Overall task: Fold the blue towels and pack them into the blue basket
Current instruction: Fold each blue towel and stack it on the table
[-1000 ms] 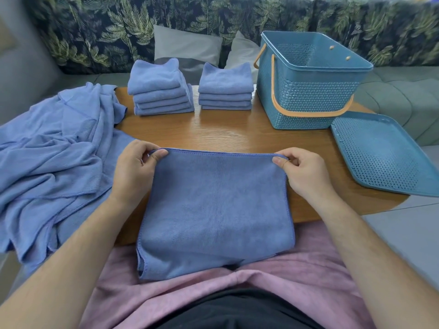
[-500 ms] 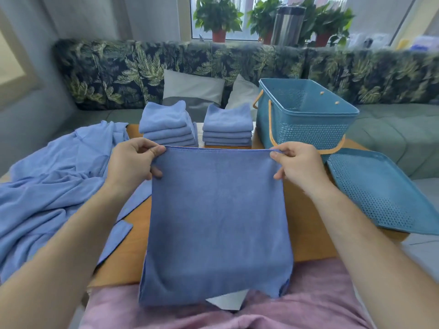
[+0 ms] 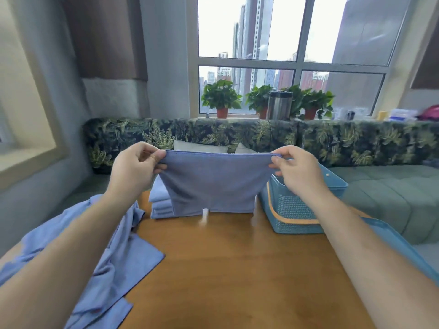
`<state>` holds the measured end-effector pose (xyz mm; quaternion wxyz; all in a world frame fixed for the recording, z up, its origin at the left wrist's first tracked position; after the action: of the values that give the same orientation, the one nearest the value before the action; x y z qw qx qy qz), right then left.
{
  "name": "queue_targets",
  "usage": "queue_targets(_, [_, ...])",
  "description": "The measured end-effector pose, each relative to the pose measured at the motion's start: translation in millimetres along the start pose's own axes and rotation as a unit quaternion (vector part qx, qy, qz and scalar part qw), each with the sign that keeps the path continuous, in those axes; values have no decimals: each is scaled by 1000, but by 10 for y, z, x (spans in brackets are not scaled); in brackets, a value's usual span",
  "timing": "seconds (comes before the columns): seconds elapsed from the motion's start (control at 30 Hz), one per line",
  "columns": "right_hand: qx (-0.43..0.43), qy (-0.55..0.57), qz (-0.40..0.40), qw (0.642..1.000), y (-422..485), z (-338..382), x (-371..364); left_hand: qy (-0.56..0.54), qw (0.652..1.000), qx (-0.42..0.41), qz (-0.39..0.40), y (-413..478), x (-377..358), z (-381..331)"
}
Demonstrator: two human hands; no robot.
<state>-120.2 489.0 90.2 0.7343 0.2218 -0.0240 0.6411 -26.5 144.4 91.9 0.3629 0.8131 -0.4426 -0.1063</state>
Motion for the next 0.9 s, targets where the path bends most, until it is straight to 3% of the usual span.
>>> queue_targets(0.13, [-16, -40, 17, 999, -319, -284, 106, 35, 999, 13, 15, -515, 25, 71])
queue_targets(0.3, [-30, -121, 70, 990, -939, -928, 112, 42, 992, 99, 71, -1416, 23, 507])
queue_targets(0.47, [-111, -124, 149, 975, -1354, -1535, 70, 64, 979, 161, 108, -2021, 68, 793])
queue_targets(0.63, [-156, -104, 170, 968, -1477, -1737, 21, 157, 972, 103, 142, -2154, 52, 776])
queue_targets(0.9, [-177, -62, 199, 962, -1470, -1688, 196, 123, 970, 131, 161, -2176, 155, 801])
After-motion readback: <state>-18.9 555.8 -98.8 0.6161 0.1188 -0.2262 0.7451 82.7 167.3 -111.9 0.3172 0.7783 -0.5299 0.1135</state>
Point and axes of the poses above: each hand's wrist, its own y-axis towards the middle knuckle, its own x-axis out of the back of the hand, z = x × y, the point moved 3 cm from there along y, towards the middle knuckle, and after that the axes turned 14 degrees about -x, right-handed, at the moved point
